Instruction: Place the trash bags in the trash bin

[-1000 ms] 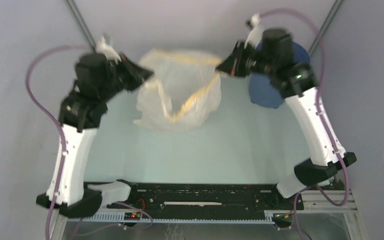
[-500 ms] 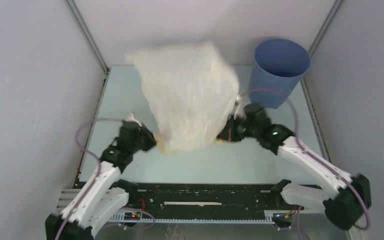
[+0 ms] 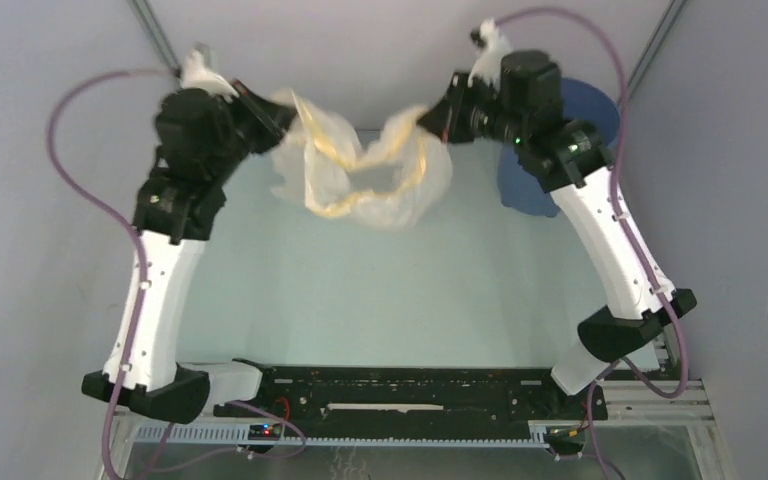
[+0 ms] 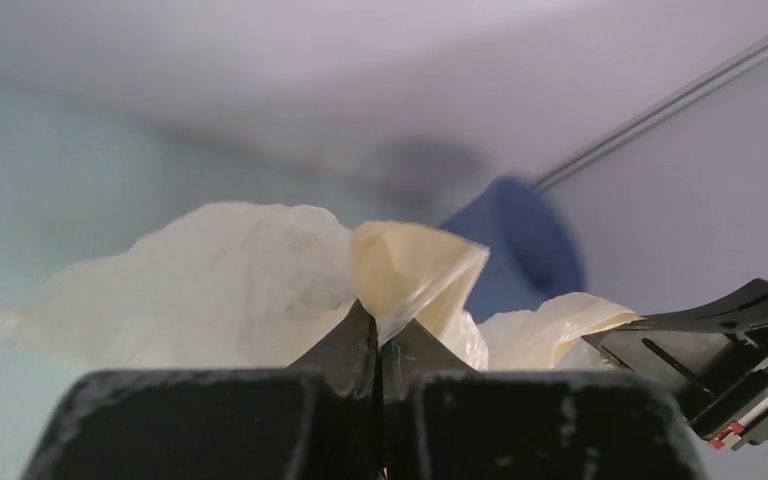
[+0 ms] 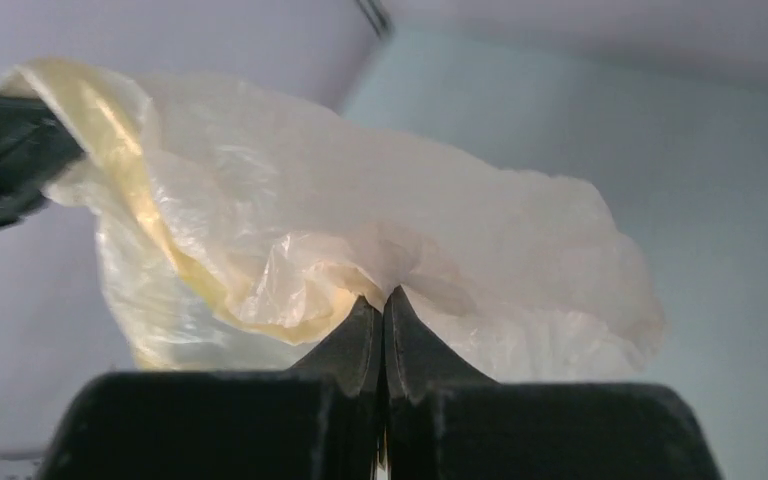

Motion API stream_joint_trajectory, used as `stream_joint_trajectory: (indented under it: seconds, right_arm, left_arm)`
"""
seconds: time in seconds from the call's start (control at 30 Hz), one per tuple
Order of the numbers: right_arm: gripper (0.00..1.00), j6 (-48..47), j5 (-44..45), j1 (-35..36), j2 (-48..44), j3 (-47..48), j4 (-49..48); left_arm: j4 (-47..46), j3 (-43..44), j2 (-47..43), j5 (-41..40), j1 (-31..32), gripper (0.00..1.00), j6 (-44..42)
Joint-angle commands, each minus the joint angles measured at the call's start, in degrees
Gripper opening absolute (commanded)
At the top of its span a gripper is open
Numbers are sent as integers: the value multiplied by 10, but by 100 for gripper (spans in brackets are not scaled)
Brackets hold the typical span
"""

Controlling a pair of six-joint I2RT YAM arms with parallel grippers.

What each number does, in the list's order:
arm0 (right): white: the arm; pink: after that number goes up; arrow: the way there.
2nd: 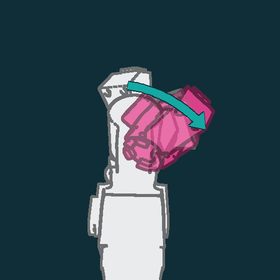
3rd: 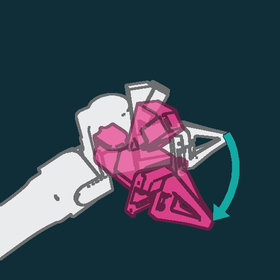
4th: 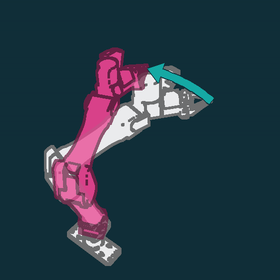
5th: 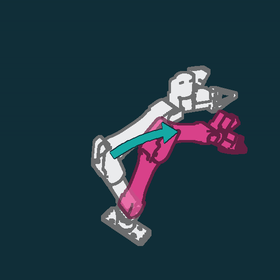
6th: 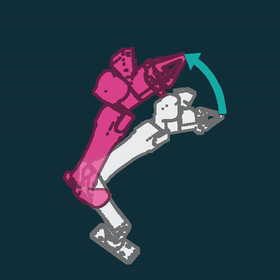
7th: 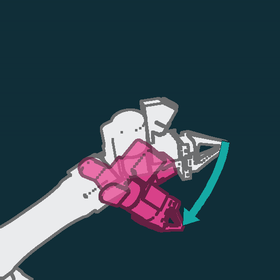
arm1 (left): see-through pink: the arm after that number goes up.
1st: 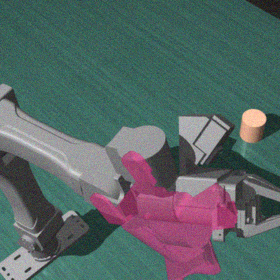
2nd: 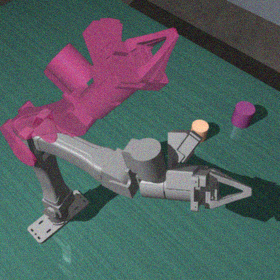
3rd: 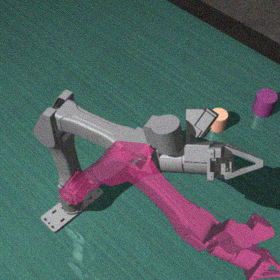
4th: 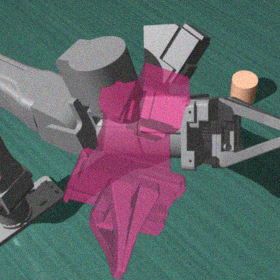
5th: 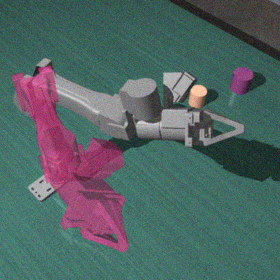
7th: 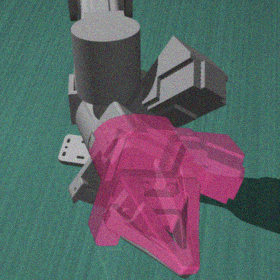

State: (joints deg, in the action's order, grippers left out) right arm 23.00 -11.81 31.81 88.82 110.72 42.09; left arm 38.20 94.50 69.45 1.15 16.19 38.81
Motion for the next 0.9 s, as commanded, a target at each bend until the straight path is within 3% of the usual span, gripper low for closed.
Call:
stream_joint_trajectory:
  seconds: [0.0, 0.03, 0.07, 0.1, 0.13, 0.23, 0.3, 0.37, 0.47, 0.6, 0.87]
  right_arm:
    - [0, -82, 8, 40, 21, 288, 121]
    - [0, -91, 9, 51, 4, 283, 105]
    - [0, -97, 14, 62, -25, 238, 72]
    - [0, -100, 17, 71, -66, 165, 30]
    - [0, -96, 16, 76, -125, 25, -26]
    - [0, -42, -8, 56, -220, -272, -134]
    - [0, 2, -50, 39, -239, -412, -140]
    - [0, 34, -59, 42, -229, -480, -86]
    - [0, 61, -79, 67, -226, -513, -54]
    - [0, 71, -103, 80, -233, -491, -88]
    - [0, 47, -135, 68, -154, -259, 9]
  left_arm:
    - [-10, 155, -34, -16, -4, 0, -31]
    - [-48, 131, -58, -16, -3, 0, -24]
    - [-89, 53, -112, -16, -3, 0, -16]
    - [-122, -16, -155, -25, -3, 0, -8]
    - [-138, -98, -201, -45, -3, 1, 1]
    - [-65, -316, -291, -111, -5, 1, 50]
    - [6, -439, -314, -88, -6, 0, 61]
    - [47, -534, -327, -11, -6, 0, 78]
    - [31, -621, -383, 83, -5, 0, 123]
    - [-3, -579, -438, 61, -5, 0, 135]
    - [92, -259, -337, -37, -5, 0, 35]
